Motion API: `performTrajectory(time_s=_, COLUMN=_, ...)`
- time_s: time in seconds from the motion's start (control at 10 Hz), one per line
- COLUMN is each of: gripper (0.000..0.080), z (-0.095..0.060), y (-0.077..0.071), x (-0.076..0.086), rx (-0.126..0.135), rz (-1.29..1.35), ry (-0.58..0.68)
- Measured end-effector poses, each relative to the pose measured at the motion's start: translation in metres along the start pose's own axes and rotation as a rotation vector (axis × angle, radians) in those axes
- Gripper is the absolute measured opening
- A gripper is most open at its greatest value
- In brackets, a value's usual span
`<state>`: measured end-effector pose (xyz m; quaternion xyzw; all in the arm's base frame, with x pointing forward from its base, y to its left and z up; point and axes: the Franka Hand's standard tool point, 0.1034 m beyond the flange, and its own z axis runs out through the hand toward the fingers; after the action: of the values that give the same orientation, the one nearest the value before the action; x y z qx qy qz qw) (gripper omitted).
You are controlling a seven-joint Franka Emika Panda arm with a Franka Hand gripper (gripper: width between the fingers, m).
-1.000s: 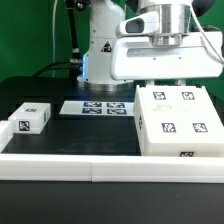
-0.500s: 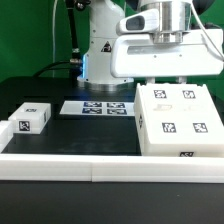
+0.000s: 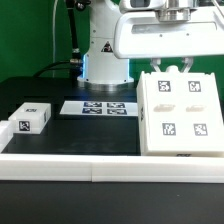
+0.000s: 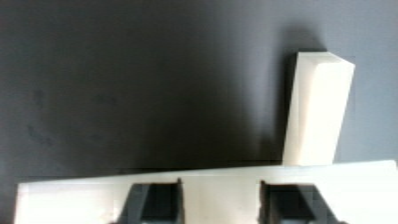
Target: Assemble cabinet
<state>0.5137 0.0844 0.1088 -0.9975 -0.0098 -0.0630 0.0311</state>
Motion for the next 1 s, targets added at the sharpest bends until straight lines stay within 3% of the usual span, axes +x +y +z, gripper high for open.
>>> performTrajectory(time_s=0.3, gripper=0.0205, z=0.0, y=0.001, x=-0.001, rx=-0.001, rz=0.001, ry=-0.003)
performTrajectory(time_s=0.6, gripper=0.0197, z=-0.011, y=-0.002, x=0.004, rx=0.003, rz=-0.001, ry=-0.009)
performTrajectory(time_s=0.8, gripper=0.0193, z=-0.023, y=-0.007, x=0.017, rx=0.008, rz=-0.005, ry=-0.042)
performTrajectory(time_s=1.0, gripper=0.0168, z=-0.022, y=-0.008, x=0.02, rx=0.009, rz=-0.005, ry=-0.041)
